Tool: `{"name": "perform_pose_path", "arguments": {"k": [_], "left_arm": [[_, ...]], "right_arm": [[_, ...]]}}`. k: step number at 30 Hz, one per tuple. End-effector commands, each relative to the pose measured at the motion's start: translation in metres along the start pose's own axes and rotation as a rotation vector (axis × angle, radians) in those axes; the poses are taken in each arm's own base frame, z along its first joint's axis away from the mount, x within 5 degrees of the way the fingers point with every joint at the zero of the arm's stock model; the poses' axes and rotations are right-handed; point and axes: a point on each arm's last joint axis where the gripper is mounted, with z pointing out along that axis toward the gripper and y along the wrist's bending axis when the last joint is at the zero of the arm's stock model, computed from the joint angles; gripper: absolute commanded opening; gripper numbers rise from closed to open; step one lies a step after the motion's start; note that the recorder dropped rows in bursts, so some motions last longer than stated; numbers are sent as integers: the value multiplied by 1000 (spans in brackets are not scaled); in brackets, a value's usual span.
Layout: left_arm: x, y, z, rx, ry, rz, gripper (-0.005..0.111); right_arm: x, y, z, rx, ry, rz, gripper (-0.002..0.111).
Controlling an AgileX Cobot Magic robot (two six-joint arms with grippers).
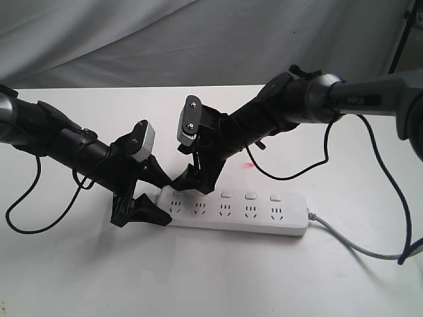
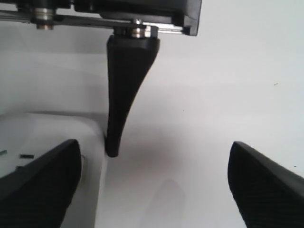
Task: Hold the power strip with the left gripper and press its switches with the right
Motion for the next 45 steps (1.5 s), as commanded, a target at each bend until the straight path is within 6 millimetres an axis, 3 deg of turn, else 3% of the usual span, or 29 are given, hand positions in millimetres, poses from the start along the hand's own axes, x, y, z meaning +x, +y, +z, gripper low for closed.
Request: {"name": "perform_pose_path", "arguments": {"k": [1,9,15,25,31,38,45], "left_arm": [[-2,3,0,-31,12,10,3],[-2,3,0,-31,12,10,3],[-2,3,0,-31,12,10,3],[-2,3,0,-31,12,10,3],[-2,3,0,-31,12,10,3],[-2,3,0,-31,12,10,3],[-2,3,0,-31,12,10,3]], "right_arm": [[7,5,3,-21,58,-50,77],[14,9,10,-28,89,-67,77],[21,13,26,-12,134,-87,77],[23,13,26,-8,151,-83,77],[7,13,14,-14,98,-68,77],[-28,10,-21,44,43,-86,77],[-37,9,-32,65,29,-84,77]]}}
